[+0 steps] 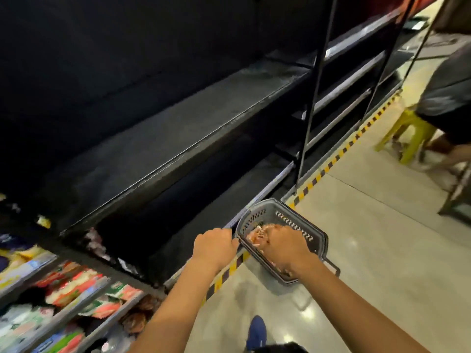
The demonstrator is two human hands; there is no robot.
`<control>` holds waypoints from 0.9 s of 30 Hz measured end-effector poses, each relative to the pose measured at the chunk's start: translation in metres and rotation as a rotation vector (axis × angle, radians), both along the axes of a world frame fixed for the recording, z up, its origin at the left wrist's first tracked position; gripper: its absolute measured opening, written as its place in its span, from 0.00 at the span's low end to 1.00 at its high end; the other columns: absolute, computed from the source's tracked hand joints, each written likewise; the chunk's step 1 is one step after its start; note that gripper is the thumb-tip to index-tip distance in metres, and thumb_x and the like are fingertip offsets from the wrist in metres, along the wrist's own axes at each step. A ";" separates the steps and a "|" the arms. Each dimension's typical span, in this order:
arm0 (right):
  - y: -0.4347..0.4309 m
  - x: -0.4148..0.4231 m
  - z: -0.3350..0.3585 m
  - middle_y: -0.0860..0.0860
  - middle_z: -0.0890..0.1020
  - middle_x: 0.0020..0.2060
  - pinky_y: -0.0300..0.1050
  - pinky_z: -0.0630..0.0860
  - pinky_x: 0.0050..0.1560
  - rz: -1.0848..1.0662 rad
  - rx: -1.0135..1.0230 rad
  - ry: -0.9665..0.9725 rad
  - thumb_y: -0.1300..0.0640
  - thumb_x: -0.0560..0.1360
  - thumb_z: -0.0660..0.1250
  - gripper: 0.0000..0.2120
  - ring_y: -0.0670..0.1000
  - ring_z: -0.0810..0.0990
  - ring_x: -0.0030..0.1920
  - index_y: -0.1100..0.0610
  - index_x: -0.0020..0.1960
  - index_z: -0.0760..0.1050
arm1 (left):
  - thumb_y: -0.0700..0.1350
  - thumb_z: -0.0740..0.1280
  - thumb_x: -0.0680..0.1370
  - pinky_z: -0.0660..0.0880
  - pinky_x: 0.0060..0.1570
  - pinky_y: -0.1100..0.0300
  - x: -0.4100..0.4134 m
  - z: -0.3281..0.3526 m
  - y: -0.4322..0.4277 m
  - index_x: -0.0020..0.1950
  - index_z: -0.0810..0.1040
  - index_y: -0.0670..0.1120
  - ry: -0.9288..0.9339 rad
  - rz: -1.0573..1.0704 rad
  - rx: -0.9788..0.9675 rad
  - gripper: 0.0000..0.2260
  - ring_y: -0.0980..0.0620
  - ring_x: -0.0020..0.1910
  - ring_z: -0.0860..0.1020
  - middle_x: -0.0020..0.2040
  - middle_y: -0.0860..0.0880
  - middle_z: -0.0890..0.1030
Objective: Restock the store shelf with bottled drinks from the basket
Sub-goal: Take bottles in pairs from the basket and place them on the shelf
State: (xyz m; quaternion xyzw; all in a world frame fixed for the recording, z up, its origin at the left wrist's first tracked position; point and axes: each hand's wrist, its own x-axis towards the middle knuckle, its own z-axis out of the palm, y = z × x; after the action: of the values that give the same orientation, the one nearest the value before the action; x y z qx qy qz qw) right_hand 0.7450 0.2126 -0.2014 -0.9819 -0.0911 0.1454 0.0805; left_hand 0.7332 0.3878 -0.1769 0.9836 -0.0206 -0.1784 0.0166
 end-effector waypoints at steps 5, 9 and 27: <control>-0.020 0.066 -0.008 0.56 0.78 0.62 0.53 0.72 0.60 -0.181 0.005 0.127 0.44 0.80 0.54 0.22 0.59 0.76 0.62 0.56 0.65 0.74 | 0.54 0.54 0.83 0.71 0.49 0.51 0.095 -0.016 -0.021 0.57 0.77 0.47 0.087 -0.160 -0.030 0.16 0.43 0.54 0.79 0.56 0.46 0.81; -0.047 0.098 -0.021 0.56 0.80 0.60 0.53 0.74 0.59 -0.360 0.010 0.184 0.44 0.80 0.55 0.20 0.59 0.78 0.61 0.55 0.62 0.75 | 0.54 0.53 0.83 0.73 0.51 0.53 0.156 -0.036 -0.051 0.56 0.77 0.47 0.134 -0.298 -0.003 0.16 0.44 0.53 0.80 0.55 0.47 0.82; -0.062 0.216 -0.160 0.56 0.80 0.60 0.52 0.73 0.59 -0.796 0.007 0.539 0.44 0.80 0.57 0.18 0.58 0.77 0.61 0.53 0.62 0.75 | 0.53 0.54 0.82 0.70 0.51 0.52 0.362 -0.204 -0.118 0.60 0.77 0.49 0.501 -0.736 0.057 0.16 0.45 0.56 0.77 0.59 0.47 0.80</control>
State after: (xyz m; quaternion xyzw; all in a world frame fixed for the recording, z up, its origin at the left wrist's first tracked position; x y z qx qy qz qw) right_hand 0.9612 0.1504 -0.3619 -0.8674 0.3157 0.3524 0.1540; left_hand 1.0948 0.2694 -0.3811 0.8372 -0.3600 -0.4057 -0.0705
